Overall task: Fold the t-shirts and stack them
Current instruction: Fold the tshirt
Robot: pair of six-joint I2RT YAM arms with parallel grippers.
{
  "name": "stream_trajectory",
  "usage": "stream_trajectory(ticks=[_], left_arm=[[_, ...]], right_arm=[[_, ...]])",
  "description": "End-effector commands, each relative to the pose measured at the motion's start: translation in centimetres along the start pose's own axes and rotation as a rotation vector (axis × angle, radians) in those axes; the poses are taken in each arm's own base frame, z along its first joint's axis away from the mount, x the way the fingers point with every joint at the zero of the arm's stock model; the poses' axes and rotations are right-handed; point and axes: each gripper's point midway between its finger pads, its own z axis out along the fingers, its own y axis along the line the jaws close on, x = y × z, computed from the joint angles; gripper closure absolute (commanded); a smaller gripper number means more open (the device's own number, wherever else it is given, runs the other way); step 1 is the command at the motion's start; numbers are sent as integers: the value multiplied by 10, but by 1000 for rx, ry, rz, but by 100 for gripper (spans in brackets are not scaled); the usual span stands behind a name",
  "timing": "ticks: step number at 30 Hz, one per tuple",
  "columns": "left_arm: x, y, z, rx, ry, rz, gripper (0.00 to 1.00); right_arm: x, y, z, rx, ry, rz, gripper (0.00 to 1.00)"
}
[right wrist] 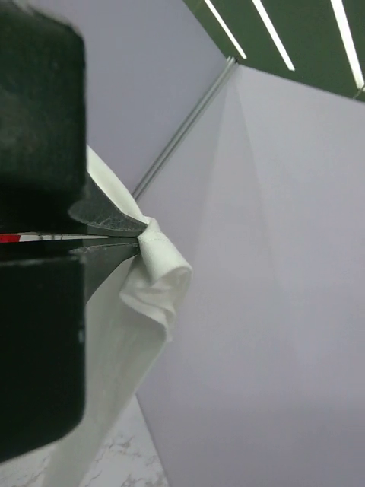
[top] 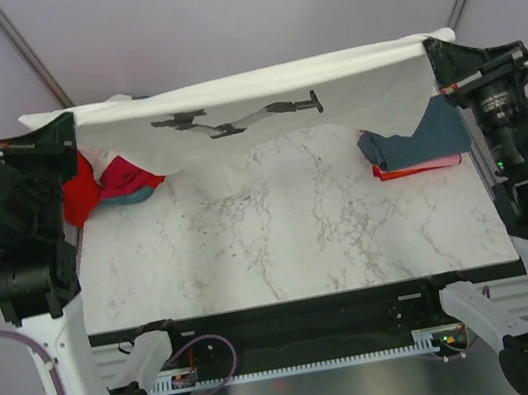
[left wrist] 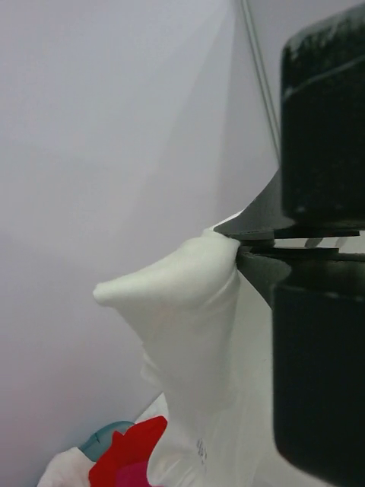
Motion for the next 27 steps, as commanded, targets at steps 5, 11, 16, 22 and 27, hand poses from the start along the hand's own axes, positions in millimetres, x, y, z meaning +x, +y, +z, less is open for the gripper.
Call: stream_trajectory(ticks=[5,11,16,22,27], left_arm=[[1,25,-11,-68,-4,76,98],[45,64,46,-182,151,64,98],[91,111,110,-284,268,-12,98],[93,72,180,-167,306,-3,98],[50,-16,210,90,252,-21,98]], right_arm=[[-26,2,-25,2,-127,-28,100],[9,-59,4,182,-64,33,100],[62,-99,49,258,94,98,100],[63,-81,114,181,149,48,100],[41,-68,145,148,107,62,100]])
